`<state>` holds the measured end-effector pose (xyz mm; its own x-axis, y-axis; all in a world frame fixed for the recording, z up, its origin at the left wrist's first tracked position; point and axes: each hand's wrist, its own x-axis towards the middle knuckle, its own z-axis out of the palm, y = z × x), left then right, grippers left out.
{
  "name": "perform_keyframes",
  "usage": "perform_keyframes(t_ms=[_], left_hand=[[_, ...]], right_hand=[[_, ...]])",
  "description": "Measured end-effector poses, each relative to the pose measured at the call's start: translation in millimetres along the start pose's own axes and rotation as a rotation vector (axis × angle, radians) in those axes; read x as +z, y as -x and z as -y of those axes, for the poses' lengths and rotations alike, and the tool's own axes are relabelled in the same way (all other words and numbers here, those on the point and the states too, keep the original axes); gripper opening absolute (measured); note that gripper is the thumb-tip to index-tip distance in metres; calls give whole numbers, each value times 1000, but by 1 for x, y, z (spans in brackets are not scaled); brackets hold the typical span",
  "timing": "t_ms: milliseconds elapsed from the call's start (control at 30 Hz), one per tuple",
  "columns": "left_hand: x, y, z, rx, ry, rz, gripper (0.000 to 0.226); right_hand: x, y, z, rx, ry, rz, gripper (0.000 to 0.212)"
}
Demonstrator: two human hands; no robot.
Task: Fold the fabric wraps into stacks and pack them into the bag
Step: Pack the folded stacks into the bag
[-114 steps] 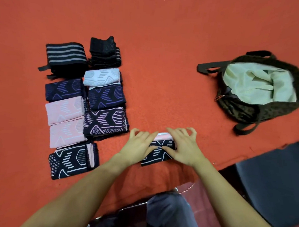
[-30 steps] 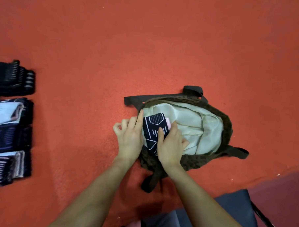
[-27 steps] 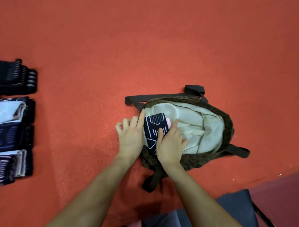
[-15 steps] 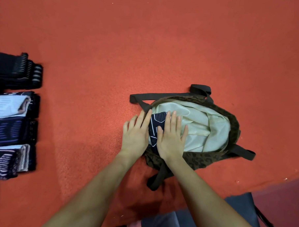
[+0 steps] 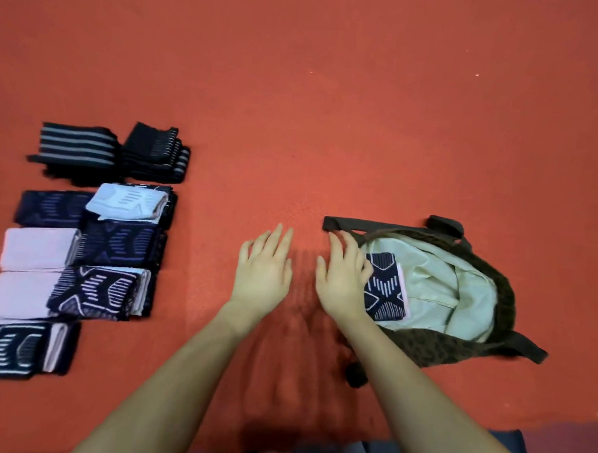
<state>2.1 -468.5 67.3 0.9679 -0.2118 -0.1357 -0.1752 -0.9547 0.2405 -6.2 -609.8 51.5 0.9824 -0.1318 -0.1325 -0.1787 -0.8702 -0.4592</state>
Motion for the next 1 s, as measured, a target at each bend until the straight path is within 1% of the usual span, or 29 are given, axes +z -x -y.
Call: perform_keyframes(t_ms=[67,167,267,367,467,533,600,667,800,900,1000], left_hand=[[-12,12,36,-28,-25,-11,55],[-21,32,91,-58,-59,-26,56],[-26,57,156,-91,-75,-42,52],[-29,85,217,-116,-111,-47,46],[-27,103,270,-152,-128,-4,47],[-24,108,297,-139,-125,21,51],[-19,108,315,-109,-139,34,52],[-13,106,325,-76,-147,39,51],[3,104,334,-57,-153,33,49],[12,107,337,-57,-147,3,49],[18,111,337,-59,-154,-35,50]], right_hand=[[12,4,33,-72,7,63,64],[37,14,79,-104,-3,136,60],[71,31,134,-147,-6,143,70],[108,42,183,-208,0,217,75],[141,50,221,-254,-6,255,70],[160,53,239,-238,-32,263,63],[175,53,248,-179,-60,302,56],[186,52,251,-99,-93,314,57],[203,56,252,26,-155,282,56],[213,63,254,51,-170,256,56],[217,69,258,44,-180,220,63]])
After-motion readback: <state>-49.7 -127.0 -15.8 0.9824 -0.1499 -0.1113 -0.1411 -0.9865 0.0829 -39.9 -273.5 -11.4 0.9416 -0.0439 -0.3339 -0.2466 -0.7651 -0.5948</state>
